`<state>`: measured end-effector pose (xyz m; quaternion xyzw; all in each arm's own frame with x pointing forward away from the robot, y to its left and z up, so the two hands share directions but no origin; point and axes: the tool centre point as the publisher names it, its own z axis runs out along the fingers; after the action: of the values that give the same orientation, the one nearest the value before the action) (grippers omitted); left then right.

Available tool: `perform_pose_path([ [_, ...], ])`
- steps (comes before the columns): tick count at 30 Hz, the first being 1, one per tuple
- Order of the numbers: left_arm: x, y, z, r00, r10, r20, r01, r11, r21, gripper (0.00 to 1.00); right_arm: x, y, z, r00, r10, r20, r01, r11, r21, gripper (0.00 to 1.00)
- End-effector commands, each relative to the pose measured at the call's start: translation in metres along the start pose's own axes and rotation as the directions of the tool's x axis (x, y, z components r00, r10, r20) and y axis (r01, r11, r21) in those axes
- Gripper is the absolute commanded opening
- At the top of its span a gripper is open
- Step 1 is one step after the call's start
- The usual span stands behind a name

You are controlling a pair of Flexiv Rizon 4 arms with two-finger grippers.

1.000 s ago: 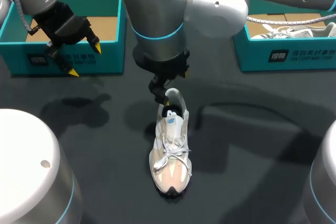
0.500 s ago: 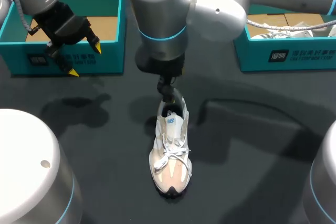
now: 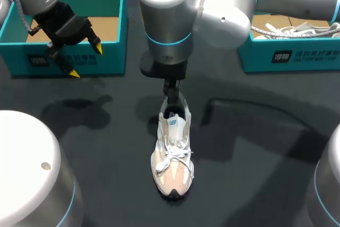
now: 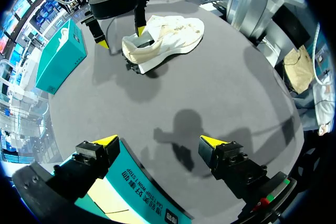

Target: Take the shoe out of the shoebox, open the shoe tongue, remove and reinsert the insole, then place the shoe into the shoebox

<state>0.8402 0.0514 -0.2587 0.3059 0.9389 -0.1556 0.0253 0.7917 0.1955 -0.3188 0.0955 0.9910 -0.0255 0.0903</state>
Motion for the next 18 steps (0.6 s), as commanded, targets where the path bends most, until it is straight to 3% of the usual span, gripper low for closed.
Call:
perform_pose_path([
  [1,0.000,0.000,0.000,1.000,0.000,-0.002,0.000,1.000,-0.003,1.00,-0.002,0.002,0.014,1.000,-0.007,-0.009,0.007,1.000,-0.009,0.75],
  [18,0.000,0.000,0.000,1.000,0.000,-0.002,0.000,1.000,-0.003,1.00,-0.002,0.004,0.039,0.997,-0.055,-0.046,0.053,0.997,-0.052,0.73],
])
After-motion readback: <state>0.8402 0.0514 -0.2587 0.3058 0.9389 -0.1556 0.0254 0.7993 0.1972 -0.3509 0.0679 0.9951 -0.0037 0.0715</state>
